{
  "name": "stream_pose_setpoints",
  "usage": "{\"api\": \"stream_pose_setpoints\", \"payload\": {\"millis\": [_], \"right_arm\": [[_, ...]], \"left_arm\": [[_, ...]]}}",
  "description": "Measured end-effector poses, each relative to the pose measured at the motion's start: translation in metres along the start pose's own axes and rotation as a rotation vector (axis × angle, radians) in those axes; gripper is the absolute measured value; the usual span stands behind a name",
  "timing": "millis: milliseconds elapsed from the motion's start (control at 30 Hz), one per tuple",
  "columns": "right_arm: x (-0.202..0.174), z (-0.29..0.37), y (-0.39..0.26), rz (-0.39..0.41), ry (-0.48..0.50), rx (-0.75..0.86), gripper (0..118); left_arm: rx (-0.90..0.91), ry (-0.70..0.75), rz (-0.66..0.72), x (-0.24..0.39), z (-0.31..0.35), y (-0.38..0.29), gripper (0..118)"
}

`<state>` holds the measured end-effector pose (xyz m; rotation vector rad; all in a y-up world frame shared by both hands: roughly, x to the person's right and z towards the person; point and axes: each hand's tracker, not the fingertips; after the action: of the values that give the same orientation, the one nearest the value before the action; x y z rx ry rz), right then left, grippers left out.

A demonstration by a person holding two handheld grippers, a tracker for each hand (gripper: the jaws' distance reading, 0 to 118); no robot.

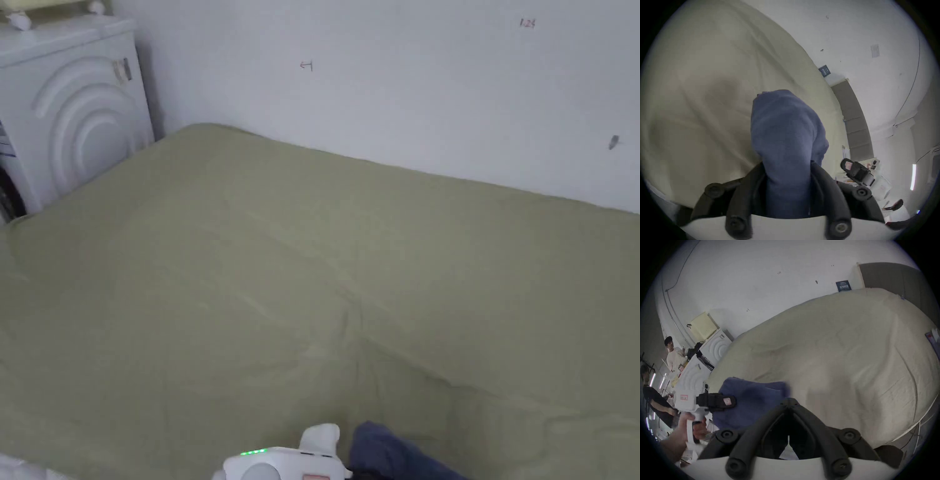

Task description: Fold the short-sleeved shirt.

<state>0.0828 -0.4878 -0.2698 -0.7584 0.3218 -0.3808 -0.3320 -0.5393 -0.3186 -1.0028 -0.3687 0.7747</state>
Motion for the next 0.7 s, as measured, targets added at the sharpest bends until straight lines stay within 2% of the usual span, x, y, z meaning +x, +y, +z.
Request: {"api": "stream_pose_setpoints", "payload": {"millis": [100,233,333,433,500,533,567,600,633,667,700], "right_arm": [[-0.011,0.003,0.002,0.019,-0.007,0.006,1],[-0.027,0.002,-0.003,0.025,-0.007,0.011,1],[-0.046,-0.002,-0.004,0.022,-0.005,0.008,1],[-0.054,-0.008,-0.005,0.013,-0.006,0.002,1],[-0.06,-0.009,-0.004,0.015,-0.01,-0.001,1],[-0.062,-0.009,-0.003,0.02,-0.006,-0.002,1],[-0.063,-0.008,-0.001,0.023,0.0,-0.001,1],[-0.064,-0.006,0.001,0.026,0.006,0.001,1],[-0.066,-0.004,0.004,0.03,0.01,0.003,1],[-0.066,-0.002,0.007,0.036,0.012,0.007,1],[-0.065,0.002,0.011,0.045,0.014,0.014,1]], "left_arm": [[0.046,0.096,-0.022,-0.054,0.056,0.046,26],[0.134,0.205,0.036,-0.141,0.147,0.121,26],[0.187,0.312,0.037,-0.182,0.211,0.161,26],[0.093,0.318,0.128,-0.226,0.237,0.182,26],[0.098,0.363,0.119,-0.24,0.24,0.182,27],[0.104,0.361,0.124,-0.242,0.239,0.178,33],[0.113,0.342,0.142,-0.24,0.242,0.175,51],[0.125,0.347,0.134,-0.235,0.246,0.174,88],[0.173,0.383,0.086,-0.226,0.255,0.174,108],[0.204,0.428,0.034,-0.225,0.268,0.175,113],[0.221,0.502,-0.015,-0.212,0.282,0.174,112]]}}
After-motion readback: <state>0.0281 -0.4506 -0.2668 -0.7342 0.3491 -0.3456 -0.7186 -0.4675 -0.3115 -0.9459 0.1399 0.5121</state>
